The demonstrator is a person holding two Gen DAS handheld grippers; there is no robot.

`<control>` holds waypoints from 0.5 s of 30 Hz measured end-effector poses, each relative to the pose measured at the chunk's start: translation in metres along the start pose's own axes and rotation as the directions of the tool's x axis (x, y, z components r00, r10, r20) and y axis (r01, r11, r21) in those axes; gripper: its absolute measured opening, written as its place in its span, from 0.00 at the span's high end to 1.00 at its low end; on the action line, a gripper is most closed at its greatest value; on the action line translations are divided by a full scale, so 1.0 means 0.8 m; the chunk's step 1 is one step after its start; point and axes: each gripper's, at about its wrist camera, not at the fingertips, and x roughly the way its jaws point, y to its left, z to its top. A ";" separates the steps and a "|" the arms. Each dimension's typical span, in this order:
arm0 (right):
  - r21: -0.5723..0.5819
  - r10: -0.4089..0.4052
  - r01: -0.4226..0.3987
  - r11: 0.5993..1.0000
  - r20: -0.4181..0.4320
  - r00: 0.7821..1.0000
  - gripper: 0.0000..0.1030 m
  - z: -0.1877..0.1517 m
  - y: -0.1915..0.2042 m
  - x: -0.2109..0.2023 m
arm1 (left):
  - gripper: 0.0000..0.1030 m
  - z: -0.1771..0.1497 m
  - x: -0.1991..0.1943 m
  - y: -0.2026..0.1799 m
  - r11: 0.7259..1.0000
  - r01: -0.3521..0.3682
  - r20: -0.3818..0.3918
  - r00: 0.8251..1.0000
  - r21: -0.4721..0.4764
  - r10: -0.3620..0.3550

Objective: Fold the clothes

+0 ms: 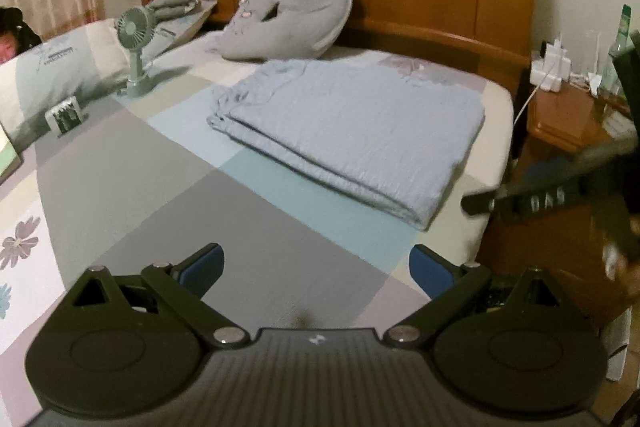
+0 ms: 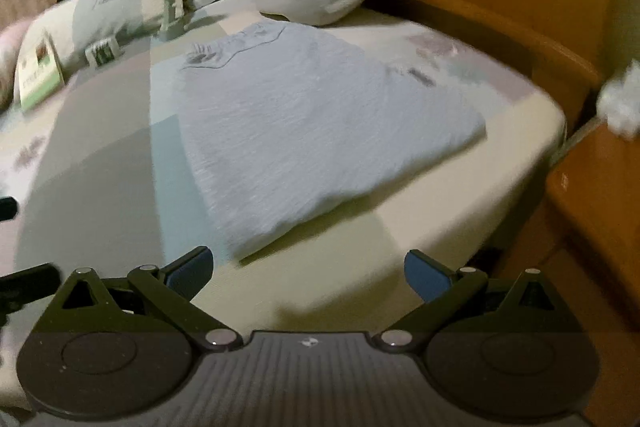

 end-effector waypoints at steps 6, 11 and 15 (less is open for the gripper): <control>0.097 -0.049 0.049 0.994 0.002 0.999 0.00 -0.030 0.005 -0.031 | 0.04 -0.013 -0.029 -0.007 0.998 -0.007 0.013 1.000 -0.063 0.008; 0.044 -0.071 0.071 0.997 -0.005 0.997 0.00 -0.058 0.013 -0.056 | 0.04 -0.031 -0.045 -0.008 0.990 0.006 -0.003 1.000 -0.142 -0.006; 0.006 -0.075 0.075 0.997 -0.003 0.997 0.00 -0.070 0.016 -0.068 | 0.04 -0.040 -0.046 -0.011 0.986 0.017 -0.024 0.999 -0.167 -0.021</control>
